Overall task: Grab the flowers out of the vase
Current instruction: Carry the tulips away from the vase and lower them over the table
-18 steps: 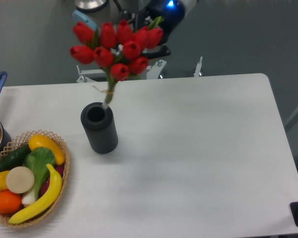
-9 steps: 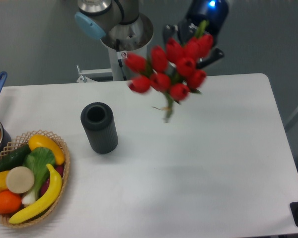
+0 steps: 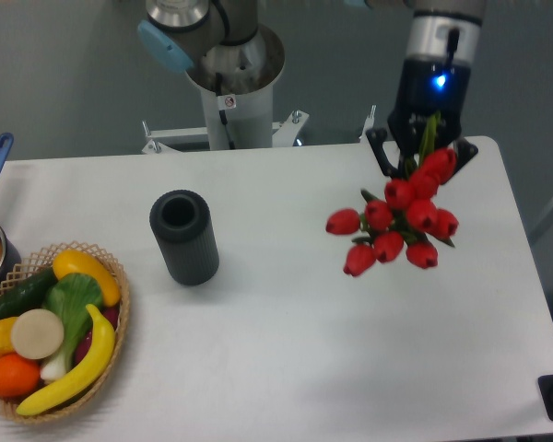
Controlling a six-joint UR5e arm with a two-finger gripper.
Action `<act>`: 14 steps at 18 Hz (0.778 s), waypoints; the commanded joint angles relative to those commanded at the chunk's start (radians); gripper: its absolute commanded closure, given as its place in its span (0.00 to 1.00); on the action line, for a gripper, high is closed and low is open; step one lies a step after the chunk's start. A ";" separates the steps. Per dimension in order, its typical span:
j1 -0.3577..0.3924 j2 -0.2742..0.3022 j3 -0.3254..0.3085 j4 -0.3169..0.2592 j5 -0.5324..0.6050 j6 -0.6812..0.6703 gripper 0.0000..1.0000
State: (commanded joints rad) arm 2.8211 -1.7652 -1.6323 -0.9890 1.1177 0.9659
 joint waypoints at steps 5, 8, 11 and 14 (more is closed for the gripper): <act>-0.018 -0.089 0.046 -0.129 0.217 0.166 1.00; -0.058 -0.155 0.172 -0.305 0.315 0.198 1.00; -0.095 -0.198 0.253 -0.433 0.424 0.254 1.00; -0.098 -0.198 0.258 -0.435 0.422 0.272 1.00</act>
State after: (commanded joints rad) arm 2.7228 -1.9635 -1.3745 -1.4235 1.5401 1.2378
